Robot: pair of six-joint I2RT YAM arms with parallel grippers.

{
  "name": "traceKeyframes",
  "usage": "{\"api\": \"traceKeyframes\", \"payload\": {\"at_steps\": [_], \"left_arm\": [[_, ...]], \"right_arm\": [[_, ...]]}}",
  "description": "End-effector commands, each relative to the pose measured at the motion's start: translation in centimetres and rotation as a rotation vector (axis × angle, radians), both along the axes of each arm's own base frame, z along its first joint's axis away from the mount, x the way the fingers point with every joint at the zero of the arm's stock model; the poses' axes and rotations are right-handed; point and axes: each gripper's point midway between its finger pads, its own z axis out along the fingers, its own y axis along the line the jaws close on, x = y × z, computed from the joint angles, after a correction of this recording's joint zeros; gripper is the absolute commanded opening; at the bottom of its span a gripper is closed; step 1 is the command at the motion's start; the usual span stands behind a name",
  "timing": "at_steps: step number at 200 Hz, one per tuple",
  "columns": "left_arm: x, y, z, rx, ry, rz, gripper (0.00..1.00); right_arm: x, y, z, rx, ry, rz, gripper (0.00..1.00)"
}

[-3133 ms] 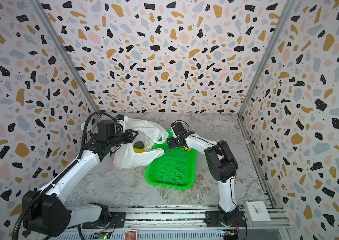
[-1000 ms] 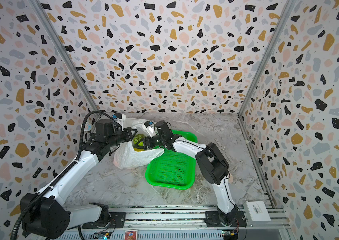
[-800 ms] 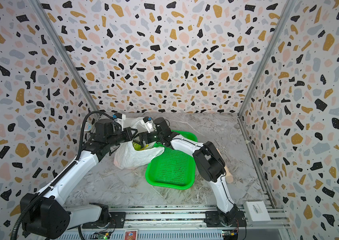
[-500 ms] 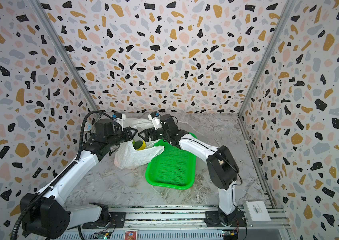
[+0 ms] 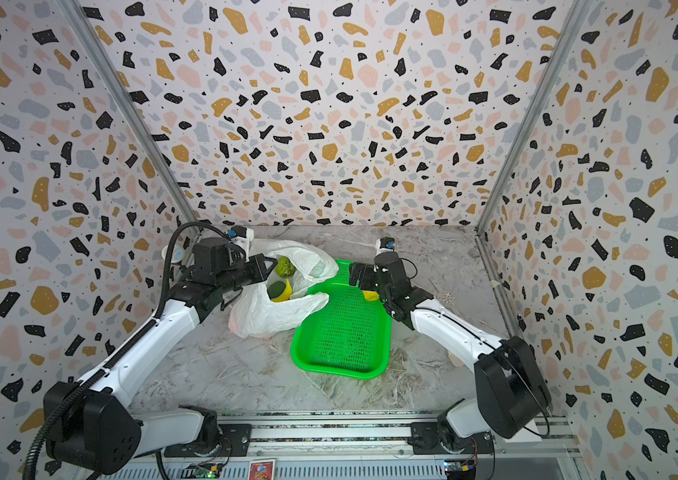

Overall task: Place the fruits into the plastic bag
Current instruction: 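Lower the right gripper into the basket onto the yellow pepper-shaped fruit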

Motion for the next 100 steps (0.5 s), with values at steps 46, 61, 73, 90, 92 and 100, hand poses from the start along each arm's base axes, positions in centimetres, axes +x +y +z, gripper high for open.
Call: {"api": "traceKeyframes", "payload": {"at_steps": [46,61,73,90,92,100], "left_arm": [[0.3,-0.4,0.3,-0.01,-0.025,-0.005,0.0],[0.3,-0.4,0.1,-0.009,-0.021,-0.007,0.0],[0.3,-0.4,0.1,-0.009,-0.022,-0.008,0.0],[0.4,-0.5,0.2,-0.007,-0.024,-0.008,0.0],[0.4,-0.5,0.1,-0.007,-0.022,-0.009,0.0],[0.4,-0.5,0.1,-0.007,-0.021,-0.009,0.0]], "right_arm": [[1.3,-1.6,-8.7,-0.341,0.284,-0.036,0.99],[1.4,-1.6,-9.3,-0.364,0.294,-0.031,0.99],[1.5,-1.8,-10.1,-0.39,0.31,-0.032,0.99],[1.6,-1.7,-11.5,-0.424,0.35,-0.022,0.99],[1.6,-1.7,-11.7,-0.427,0.354,-0.022,0.99],[1.5,-1.6,-12.3,-0.442,0.372,-0.013,0.99]]}}
